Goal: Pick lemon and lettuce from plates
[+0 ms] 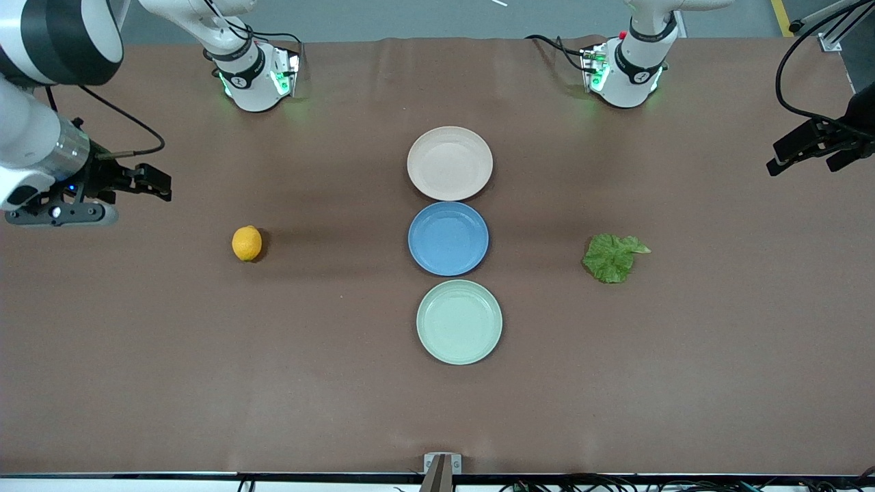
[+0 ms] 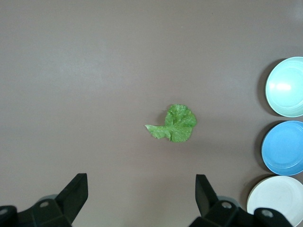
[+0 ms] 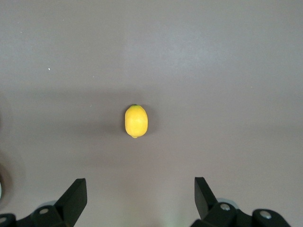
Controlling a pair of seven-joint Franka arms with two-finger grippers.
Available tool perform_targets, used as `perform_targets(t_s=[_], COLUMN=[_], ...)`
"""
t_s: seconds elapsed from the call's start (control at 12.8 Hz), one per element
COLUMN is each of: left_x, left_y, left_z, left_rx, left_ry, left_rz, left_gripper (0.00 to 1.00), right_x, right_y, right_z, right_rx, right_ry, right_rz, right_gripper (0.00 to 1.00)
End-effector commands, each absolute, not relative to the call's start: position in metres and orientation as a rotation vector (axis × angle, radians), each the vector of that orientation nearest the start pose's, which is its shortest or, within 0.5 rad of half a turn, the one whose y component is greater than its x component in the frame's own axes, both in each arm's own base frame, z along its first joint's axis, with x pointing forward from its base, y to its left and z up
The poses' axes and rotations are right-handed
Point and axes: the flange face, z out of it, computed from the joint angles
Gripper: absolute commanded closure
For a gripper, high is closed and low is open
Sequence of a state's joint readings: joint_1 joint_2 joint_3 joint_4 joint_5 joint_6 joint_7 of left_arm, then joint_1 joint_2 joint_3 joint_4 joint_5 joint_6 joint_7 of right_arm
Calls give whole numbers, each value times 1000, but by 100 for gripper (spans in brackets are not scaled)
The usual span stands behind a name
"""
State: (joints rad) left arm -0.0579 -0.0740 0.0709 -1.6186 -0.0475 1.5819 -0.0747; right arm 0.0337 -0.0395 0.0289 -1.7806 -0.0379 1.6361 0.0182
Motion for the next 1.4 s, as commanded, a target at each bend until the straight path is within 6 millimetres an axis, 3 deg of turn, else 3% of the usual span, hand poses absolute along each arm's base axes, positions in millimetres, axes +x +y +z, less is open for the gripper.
perform_targets(t_s=[0.0,0.55,0.62,1.09,1.32], left_x=[533,534,534,532,531], left_y=[6,0,-1,-2,-6], left_z=[648,646,645,649,651], left_rx=[-3187,-3183,-3183,-3183,-3179], left_ry=[-123,-111,-108,-108,-96], left_rz=[-49,-42,-37,-49,-52], left_gripper=[0,0,0,0,0], right_x=[516,500,501,510,521], right_y=[19,23,16,15,14], right_z=[560,585,585,599,595], right_rx=[-3162,-3171,-3171,-3115,-3104], right_ry=[-41,-58,-41,-14,-15], right_rz=[123,60,55,-4,5], right_gripper=[0,0,0,0,0])
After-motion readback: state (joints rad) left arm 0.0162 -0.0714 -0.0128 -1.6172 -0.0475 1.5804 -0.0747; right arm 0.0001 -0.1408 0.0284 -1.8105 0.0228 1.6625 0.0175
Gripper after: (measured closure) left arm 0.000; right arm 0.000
